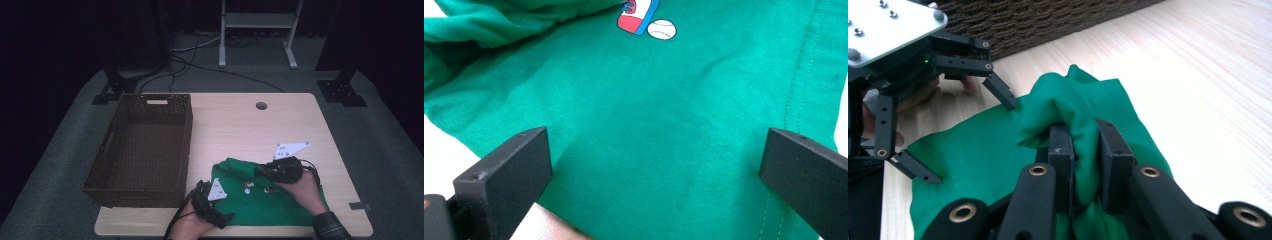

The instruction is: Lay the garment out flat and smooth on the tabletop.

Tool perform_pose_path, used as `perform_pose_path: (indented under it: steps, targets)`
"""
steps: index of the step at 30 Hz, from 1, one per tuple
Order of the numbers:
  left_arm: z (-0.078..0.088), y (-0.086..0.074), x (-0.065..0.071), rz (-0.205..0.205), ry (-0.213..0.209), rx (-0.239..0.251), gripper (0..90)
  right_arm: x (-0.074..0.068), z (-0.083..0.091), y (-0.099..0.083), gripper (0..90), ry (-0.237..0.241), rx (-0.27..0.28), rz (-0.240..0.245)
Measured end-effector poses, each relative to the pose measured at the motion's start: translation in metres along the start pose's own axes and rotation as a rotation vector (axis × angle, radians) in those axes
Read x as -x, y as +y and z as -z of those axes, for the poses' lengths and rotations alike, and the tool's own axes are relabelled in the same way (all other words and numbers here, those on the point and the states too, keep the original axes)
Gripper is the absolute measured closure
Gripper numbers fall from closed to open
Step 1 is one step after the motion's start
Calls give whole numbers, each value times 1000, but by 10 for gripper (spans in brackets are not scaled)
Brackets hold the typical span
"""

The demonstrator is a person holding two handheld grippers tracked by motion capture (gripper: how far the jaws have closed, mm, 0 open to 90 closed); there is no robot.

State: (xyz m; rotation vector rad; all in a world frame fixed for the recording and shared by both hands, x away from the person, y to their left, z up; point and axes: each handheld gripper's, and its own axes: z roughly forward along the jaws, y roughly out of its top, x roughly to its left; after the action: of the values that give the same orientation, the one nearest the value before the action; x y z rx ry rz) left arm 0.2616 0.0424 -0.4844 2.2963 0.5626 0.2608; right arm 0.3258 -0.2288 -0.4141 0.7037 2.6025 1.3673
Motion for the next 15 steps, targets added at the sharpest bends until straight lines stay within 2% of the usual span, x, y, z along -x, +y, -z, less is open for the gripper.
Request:
perform_pose_path:
  steps: [15]
  targets:
    - [0, 0, 0, -2, 1, 0, 0, 11, 3, 3, 805, -19, 20, -20]
